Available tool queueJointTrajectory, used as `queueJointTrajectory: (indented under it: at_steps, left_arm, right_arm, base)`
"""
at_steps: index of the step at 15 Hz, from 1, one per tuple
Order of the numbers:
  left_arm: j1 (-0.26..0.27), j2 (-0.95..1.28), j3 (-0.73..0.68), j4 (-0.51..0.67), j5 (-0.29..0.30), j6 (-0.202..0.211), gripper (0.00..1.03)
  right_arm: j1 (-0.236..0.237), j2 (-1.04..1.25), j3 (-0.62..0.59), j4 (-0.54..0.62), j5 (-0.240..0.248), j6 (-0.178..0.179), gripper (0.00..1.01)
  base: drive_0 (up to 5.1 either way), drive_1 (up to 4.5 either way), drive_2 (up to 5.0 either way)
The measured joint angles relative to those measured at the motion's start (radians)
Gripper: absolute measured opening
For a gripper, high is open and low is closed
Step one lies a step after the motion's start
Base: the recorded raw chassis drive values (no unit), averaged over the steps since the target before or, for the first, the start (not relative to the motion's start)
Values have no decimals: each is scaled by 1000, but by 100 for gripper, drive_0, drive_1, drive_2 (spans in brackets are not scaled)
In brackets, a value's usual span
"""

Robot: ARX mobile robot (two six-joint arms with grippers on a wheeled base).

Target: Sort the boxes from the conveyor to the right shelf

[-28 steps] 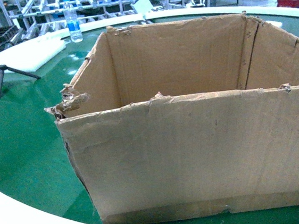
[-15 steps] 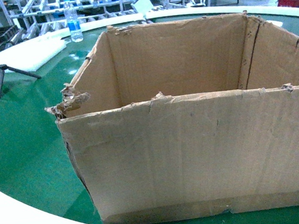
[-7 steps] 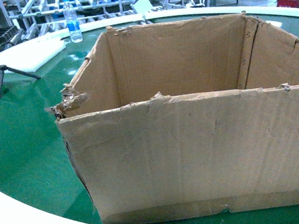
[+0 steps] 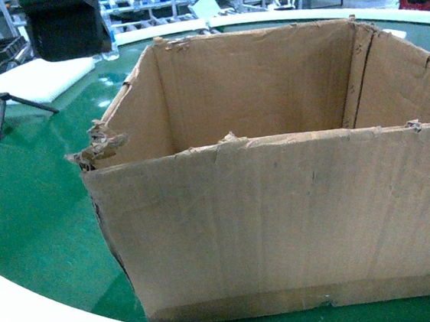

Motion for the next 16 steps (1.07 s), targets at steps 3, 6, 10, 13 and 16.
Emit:
queueJointTrajectory:
  at_steps: [3,6,10,13,16]
  left_arm:
    - [-20,64,40,6,-24,21,98]
    - [-36,111,41,-3,-71,20,98]
    - [-86,159,40,-18,-100,-34,98]
    - [-108,214,66,-43,-136,-84,98]
    - [-120,233,73,-77,-179,-148,98]
  right_arm:
    - [-59,77,26,-90,-17,-28,98]
    - [-60,138,32,-153,-38,-73,98]
    - [-68,177,50,-152,-35,-91,98]
    - [-80,180,43,-138,-31,-94,98]
    - [-88,181,35,-133,-36,-106,98]
  base:
    - [0,0,0]
    - [0,0,0]
    - [0,0,0]
    - [0,0,0]
    - [0,0,0]
